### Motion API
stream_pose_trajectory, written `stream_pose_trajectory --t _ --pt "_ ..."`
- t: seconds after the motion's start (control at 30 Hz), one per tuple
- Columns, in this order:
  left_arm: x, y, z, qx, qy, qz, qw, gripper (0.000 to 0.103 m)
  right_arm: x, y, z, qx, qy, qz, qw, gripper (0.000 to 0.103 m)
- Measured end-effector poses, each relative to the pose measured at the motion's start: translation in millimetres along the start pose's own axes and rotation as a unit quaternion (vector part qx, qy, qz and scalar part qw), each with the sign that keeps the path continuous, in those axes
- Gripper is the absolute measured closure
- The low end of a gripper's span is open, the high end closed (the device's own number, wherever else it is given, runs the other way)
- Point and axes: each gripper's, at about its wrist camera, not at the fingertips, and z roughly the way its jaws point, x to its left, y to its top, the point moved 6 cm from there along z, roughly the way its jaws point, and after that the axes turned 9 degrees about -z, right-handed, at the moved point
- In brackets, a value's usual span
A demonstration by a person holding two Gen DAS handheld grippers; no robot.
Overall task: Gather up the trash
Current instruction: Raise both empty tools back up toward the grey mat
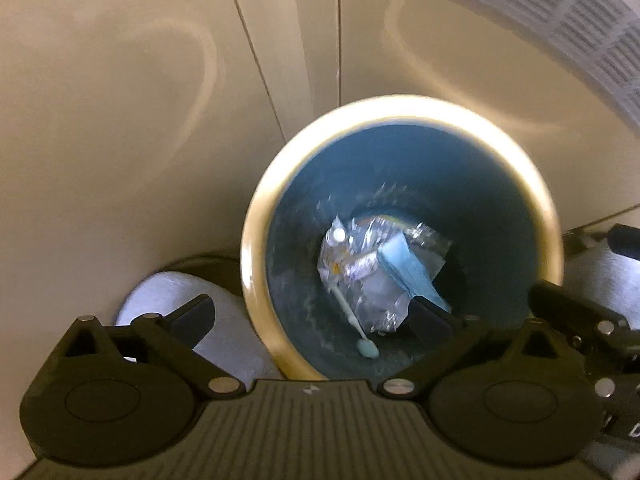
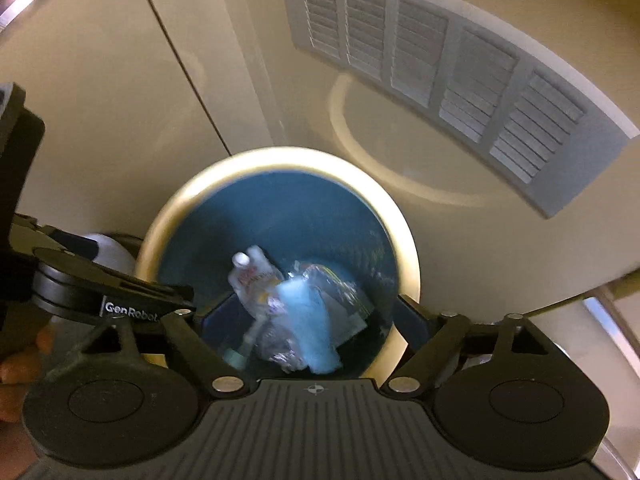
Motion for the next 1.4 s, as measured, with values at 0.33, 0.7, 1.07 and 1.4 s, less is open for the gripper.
stream_pose_trajectory --t 0.33,0.7,1.07,1.4 --pt "23.7 -29.0 -105.3 -0.117 -0.038 -0.043 0.9915 0.0 10.5 -12.7 -115.8 -0.166 -0.04 -0.03 0.985 0.0" --pt "17.2 -36.4 -133.0 -0.172 -0.039 -0.006 0.9843 0.0 16.0 -21.7 -134.9 -0.183 -0.043 -0.052 0.981 0.0" --pt "24.9 -46.4 -157.0 -0.203 -0.029 -0.01 0.9788 0.0 17.8 -24.4 -152.6 -0.21 -0.052 -0.061 0.974 0.0" --pt "40.1 6.3 -252.7 -0.331 -0.057 -0.037 0.9411 0.0 -3.2 32.4 -243.5 -0.346 -0.116 -0.08 0.927 0.0"
